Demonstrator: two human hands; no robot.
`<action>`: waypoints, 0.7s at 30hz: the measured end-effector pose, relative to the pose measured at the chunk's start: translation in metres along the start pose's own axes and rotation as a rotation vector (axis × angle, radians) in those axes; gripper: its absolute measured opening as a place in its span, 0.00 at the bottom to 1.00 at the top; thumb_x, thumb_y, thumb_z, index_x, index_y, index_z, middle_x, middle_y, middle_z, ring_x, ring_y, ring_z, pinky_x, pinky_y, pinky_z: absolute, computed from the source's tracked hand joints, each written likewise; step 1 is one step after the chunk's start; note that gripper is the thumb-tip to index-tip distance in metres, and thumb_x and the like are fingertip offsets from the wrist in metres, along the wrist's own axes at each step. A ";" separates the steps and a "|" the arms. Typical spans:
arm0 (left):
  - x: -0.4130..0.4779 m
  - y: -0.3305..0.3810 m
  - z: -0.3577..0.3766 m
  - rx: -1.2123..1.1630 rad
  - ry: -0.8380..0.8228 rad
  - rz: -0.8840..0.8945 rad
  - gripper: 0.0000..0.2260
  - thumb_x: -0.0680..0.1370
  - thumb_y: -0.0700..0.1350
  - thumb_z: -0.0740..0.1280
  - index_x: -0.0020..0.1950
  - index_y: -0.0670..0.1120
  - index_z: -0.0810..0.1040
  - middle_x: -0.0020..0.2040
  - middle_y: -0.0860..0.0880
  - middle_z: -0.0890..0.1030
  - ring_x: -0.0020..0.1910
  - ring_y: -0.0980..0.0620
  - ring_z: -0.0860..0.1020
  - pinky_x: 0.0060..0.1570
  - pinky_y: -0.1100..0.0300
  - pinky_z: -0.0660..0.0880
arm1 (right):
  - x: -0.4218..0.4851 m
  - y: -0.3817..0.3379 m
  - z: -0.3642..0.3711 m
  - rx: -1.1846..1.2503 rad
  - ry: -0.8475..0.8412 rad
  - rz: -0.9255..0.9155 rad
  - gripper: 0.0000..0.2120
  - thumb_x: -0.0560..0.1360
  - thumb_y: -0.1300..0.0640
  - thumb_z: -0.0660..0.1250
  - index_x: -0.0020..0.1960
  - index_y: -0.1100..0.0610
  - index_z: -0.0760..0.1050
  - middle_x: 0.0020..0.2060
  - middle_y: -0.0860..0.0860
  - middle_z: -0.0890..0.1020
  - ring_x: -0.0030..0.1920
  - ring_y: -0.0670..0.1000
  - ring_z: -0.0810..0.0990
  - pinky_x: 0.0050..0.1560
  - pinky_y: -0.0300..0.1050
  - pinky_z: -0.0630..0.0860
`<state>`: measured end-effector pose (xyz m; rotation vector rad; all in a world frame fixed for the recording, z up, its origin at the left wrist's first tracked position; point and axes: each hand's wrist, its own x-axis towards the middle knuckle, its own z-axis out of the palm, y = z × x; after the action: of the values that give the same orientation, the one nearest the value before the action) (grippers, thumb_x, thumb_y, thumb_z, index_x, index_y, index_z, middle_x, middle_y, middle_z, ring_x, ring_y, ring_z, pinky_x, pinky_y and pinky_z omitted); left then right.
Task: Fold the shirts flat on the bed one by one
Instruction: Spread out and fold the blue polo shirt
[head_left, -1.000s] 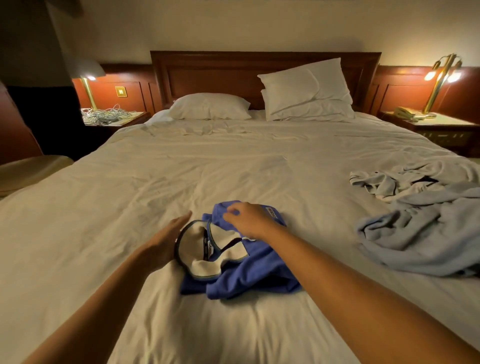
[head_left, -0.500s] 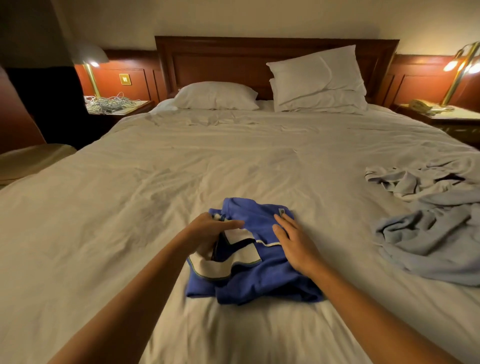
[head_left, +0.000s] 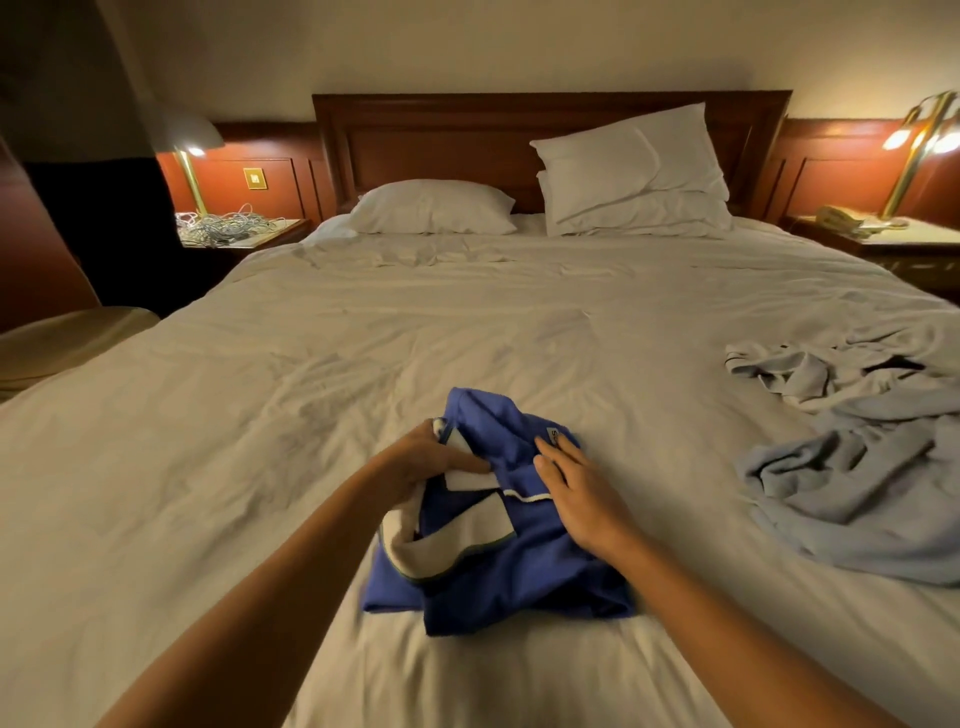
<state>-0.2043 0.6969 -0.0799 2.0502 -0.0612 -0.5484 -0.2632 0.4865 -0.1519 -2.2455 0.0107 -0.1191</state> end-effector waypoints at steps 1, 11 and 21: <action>0.002 0.008 -0.010 0.037 0.011 0.031 0.18 0.70 0.44 0.80 0.56 0.45 0.78 0.51 0.44 0.82 0.46 0.51 0.83 0.41 0.55 0.81 | 0.002 -0.004 -0.002 -0.007 0.008 -0.024 0.22 0.84 0.46 0.53 0.76 0.51 0.66 0.79 0.47 0.59 0.78 0.46 0.56 0.77 0.45 0.57; 0.005 -0.034 -0.061 0.354 -0.061 -0.110 0.22 0.71 0.54 0.78 0.56 0.41 0.79 0.54 0.46 0.83 0.57 0.45 0.79 0.58 0.51 0.78 | 0.004 -0.044 0.008 -0.669 -0.186 0.007 0.20 0.81 0.38 0.51 0.64 0.44 0.75 0.68 0.50 0.74 0.69 0.57 0.69 0.63 0.56 0.64; -0.016 -0.060 -0.060 -0.023 -0.253 -0.002 0.39 0.65 0.40 0.83 0.69 0.59 0.67 0.59 0.51 0.83 0.57 0.51 0.82 0.54 0.52 0.81 | 0.080 -0.055 -0.008 -0.520 -0.499 0.022 0.28 0.73 0.34 0.68 0.68 0.47 0.73 0.62 0.50 0.79 0.61 0.55 0.77 0.62 0.50 0.73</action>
<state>-0.2049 0.7808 -0.0996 1.9489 -0.2020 -0.8036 -0.1860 0.5104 -0.0977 -2.7298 -0.2254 0.5127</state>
